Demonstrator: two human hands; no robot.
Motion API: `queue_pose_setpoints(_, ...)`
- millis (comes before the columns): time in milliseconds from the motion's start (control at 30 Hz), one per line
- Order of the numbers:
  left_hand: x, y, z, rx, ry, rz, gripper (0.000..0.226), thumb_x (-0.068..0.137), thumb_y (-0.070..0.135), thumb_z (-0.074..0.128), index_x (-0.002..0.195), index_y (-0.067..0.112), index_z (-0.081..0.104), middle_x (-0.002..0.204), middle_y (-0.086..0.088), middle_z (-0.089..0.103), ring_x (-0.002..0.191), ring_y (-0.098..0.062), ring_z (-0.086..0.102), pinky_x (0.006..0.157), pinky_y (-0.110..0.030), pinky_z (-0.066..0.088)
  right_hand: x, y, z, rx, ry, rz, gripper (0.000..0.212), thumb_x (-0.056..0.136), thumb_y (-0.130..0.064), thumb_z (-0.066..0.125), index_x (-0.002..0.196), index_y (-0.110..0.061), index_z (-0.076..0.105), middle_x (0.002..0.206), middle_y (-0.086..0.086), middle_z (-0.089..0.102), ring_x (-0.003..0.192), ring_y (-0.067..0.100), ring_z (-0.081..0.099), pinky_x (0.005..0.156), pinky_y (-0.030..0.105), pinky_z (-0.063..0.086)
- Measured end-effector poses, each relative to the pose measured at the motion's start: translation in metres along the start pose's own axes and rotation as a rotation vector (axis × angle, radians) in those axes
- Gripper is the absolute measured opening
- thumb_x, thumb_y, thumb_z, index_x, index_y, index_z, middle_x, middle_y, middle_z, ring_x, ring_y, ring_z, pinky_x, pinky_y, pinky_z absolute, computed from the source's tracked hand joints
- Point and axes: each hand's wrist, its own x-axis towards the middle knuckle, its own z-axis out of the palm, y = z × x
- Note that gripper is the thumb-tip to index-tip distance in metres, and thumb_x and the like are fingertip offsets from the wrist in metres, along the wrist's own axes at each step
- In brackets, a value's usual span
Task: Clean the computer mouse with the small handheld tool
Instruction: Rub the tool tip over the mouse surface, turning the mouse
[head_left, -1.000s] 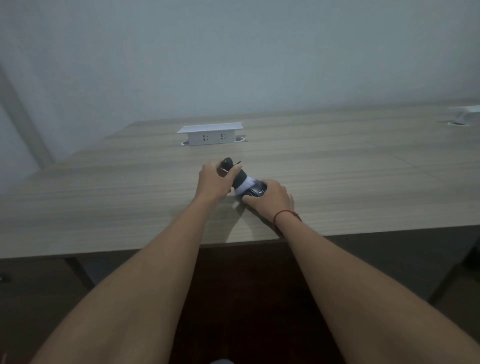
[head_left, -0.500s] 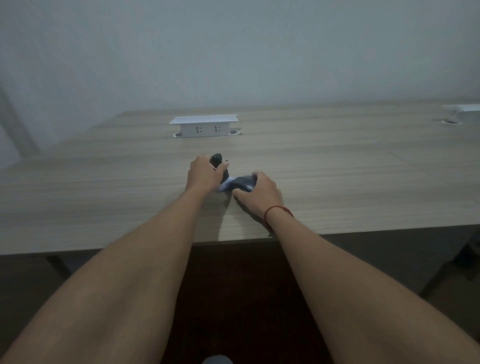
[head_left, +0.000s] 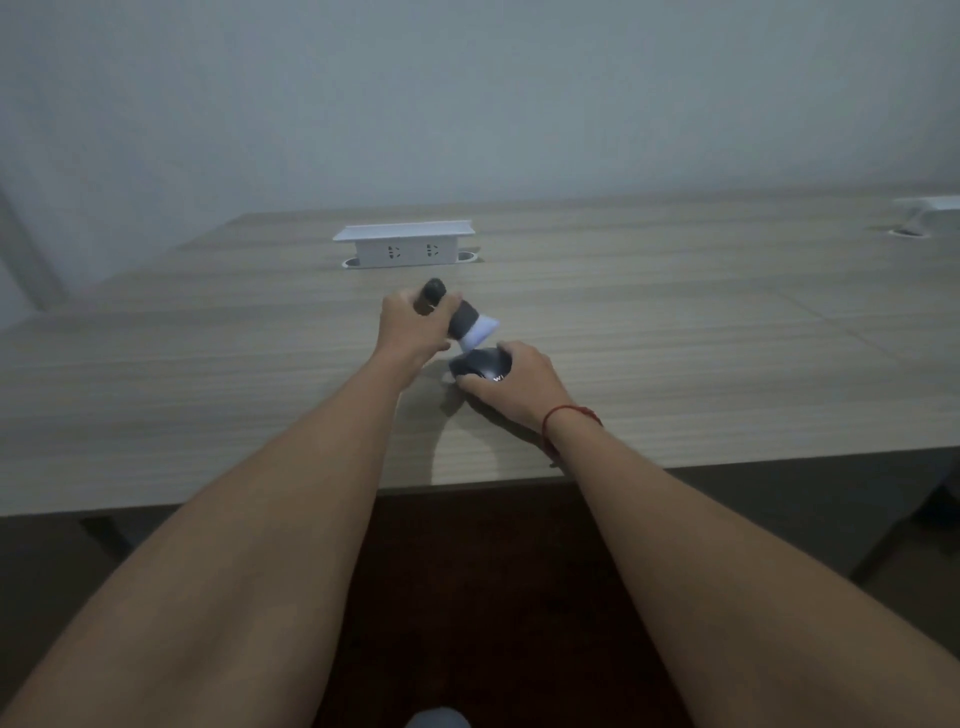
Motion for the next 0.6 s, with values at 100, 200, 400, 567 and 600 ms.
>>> queue_pose_setpoints(100,0.004,-0.004,-0.002,0.166,0.016,-0.015,0.040,0.083,0.038,0.070,0.099,0.001,0.067,0.097,-0.015,0.071,0.091,-0.031,0.069,0.084,-0.042,0.058,0.003,0.000,0.004,0.002,0.043,0.019,0.055,0.073,-0.046,0.075,0.116,-0.016,0.057,0.106,0.000,0.061,0.094,0.018,0.059,0.084,0.034,0.054)
queue_pose_setpoints(200,0.008,0.005,-0.001,0.126,-0.025,0.042,0.034,0.086,0.031,0.070,0.095,-0.001,0.068,0.089,-0.013,0.069,0.073,-0.022,0.066,0.071,-0.035,0.058,0.004,0.001,0.008,-0.008,0.081,0.033,0.047,0.071,-0.048,0.074,0.106,-0.020,0.059,0.101,0.000,0.063,0.089,0.017,0.060,0.081,0.036,0.055)
queue_pose_setpoints(400,0.013,0.009,0.001,0.401,0.000,0.076,0.041,0.084,0.037,0.070,0.087,-0.004,0.067,0.088,-0.021,0.069,0.084,-0.035,0.067,0.074,-0.038,0.055,0.002,0.000,0.013,0.010,0.141,0.055,0.054,0.062,-0.058,0.072,0.100,-0.022,0.061,0.093,-0.002,0.066,0.082,0.017,0.064,0.076,0.039,0.059)
queue_pose_setpoints(567,0.013,0.010,0.007,0.227,-0.064,0.101,0.039,0.084,0.032,0.072,0.092,-0.006,0.071,0.094,-0.020,0.073,0.084,-0.025,0.068,0.081,-0.043,0.058,0.004,0.002,0.010,0.042,0.135,0.059,0.049,0.071,-0.049,0.076,0.107,-0.019,0.062,0.094,0.000,0.067,0.083,0.016,0.065,0.077,0.037,0.059)
queue_pose_setpoints(600,0.015,0.007,0.006,0.270,-0.051,0.096,0.041,0.084,0.035,0.072,0.090,-0.006,0.070,0.093,-0.020,0.073,0.086,-0.028,0.068,0.079,-0.043,0.058,0.004,0.002,0.010,0.042,0.132,0.059,0.049,0.071,-0.048,0.076,0.107,-0.018,0.062,0.094,0.000,0.067,0.083,0.016,0.065,0.077,0.037,0.059)
